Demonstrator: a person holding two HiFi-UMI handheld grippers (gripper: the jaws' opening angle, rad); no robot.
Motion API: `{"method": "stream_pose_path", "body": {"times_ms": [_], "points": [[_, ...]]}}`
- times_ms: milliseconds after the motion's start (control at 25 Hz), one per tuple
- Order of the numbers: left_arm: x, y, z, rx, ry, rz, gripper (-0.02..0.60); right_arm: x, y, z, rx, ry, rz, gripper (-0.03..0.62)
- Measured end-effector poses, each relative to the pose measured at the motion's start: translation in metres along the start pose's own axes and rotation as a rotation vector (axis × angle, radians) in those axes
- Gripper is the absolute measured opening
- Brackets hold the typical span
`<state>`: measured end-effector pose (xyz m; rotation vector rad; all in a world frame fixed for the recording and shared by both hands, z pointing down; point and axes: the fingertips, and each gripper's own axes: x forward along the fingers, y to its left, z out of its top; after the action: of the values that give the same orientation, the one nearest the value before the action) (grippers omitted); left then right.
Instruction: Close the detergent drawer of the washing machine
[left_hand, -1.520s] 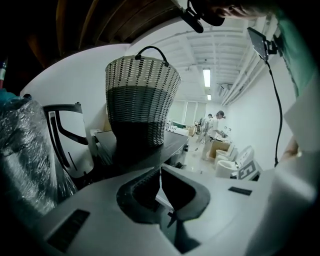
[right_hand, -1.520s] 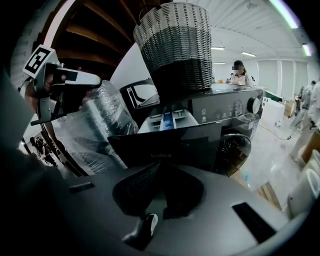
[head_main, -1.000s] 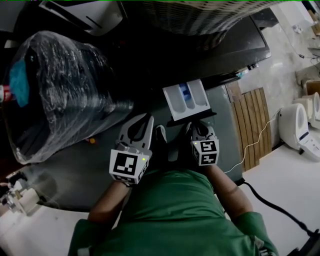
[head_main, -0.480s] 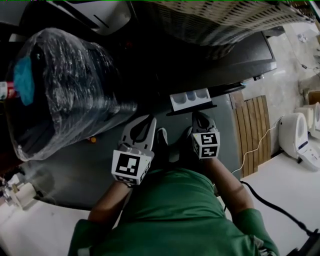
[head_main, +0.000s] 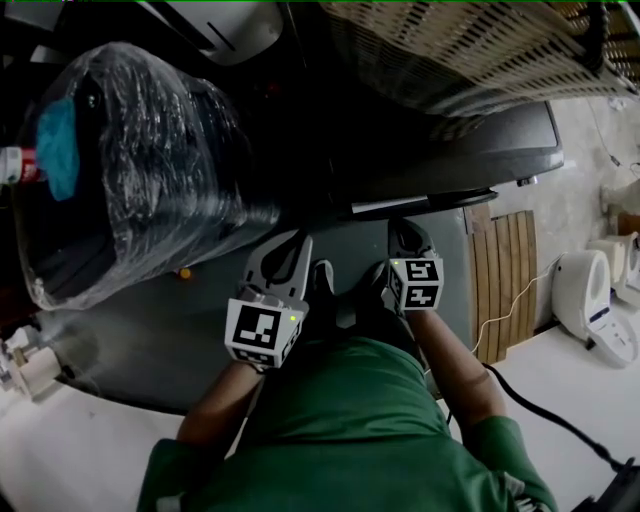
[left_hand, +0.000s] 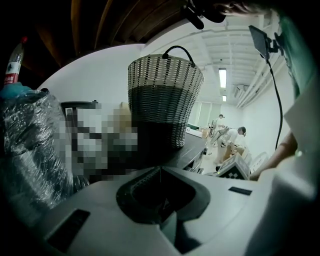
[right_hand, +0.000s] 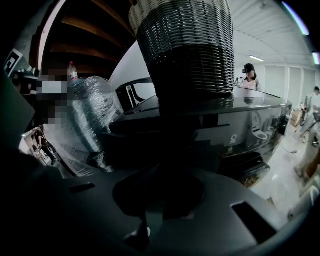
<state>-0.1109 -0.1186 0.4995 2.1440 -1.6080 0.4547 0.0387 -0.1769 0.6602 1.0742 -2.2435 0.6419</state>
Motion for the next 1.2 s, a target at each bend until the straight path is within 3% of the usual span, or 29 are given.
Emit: {"method": "stream_pose_path", "body": {"times_ms": [440, 1200], "points": [[-0.002, 0.022, 0.007, -0.031, -0.006, 0.056, 0.028, 0.018, 0.0, 0.019, -0.009, 0.023, 0.019, 0.015], [0.01, 0.026, 0.027, -0.018, -0.018, 0.056, 0.028, 0.02, -0.001, 0.022, 0.008, 0.052, 0.003, 0.015]]}}
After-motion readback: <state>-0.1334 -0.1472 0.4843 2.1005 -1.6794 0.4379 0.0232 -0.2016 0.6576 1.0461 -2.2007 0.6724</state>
